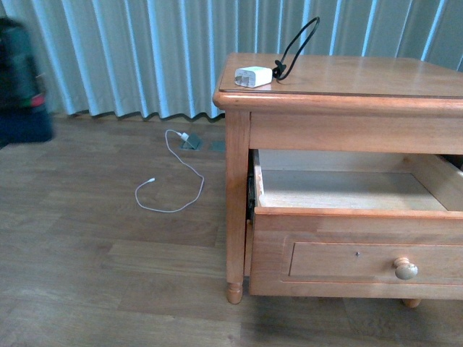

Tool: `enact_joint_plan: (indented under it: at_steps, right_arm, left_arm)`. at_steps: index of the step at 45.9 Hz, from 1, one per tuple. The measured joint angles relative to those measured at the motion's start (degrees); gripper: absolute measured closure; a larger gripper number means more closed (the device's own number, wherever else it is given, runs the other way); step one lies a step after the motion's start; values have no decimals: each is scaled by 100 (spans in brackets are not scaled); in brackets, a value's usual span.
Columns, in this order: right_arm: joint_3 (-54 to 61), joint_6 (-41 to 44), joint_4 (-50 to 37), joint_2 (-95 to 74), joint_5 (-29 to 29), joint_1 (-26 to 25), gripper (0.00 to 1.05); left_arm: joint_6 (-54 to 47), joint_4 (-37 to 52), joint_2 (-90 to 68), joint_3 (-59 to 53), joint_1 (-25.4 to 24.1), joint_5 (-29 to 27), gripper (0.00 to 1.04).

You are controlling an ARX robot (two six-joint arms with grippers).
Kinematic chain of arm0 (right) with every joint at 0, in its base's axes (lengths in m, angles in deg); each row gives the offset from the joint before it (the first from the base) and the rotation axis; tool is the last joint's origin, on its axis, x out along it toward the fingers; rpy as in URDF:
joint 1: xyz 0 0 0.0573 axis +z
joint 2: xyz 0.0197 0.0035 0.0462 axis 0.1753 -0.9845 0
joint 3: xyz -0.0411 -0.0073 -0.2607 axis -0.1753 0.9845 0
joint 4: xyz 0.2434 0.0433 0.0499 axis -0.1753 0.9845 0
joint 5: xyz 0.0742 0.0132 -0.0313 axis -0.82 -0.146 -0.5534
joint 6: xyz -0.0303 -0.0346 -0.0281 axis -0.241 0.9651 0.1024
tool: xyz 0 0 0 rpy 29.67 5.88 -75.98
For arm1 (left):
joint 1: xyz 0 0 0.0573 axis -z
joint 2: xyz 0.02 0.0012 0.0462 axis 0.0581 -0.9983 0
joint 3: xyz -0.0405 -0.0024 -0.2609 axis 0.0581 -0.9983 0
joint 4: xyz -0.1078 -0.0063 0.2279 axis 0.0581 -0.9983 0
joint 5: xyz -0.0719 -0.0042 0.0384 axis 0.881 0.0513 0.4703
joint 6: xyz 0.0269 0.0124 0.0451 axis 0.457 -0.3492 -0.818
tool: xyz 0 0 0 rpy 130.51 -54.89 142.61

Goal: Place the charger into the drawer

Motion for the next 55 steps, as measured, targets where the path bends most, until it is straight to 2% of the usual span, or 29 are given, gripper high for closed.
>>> enact_joint_plan:
  at_steps: [16, 25, 40, 49, 55]
  right_arm:
    - [0, 0, 0, 0, 0, 0, 8]
    - [0, 0, 0, 0, 0, 0, 8]
    - [0, 0, 0, 0, 0, 0, 8]
    - [0, 0, 0, 0, 0, 0, 8]
    - [0, 0, 0, 0, -2, 0, 8]
  left_arm:
    - [-1403, -17, -2730, 3171, 328, 420, 6]
    - [-1757, -262, -4030, 4575, 391, 680, 6]
    - [-1504, -442, -5702, 6446, 387, 1161, 6]
    - [-968, -439, -6288, 6948, 323, 1622, 6]
    - [-798, -439, -6408, 7108, 310, 1722, 6]
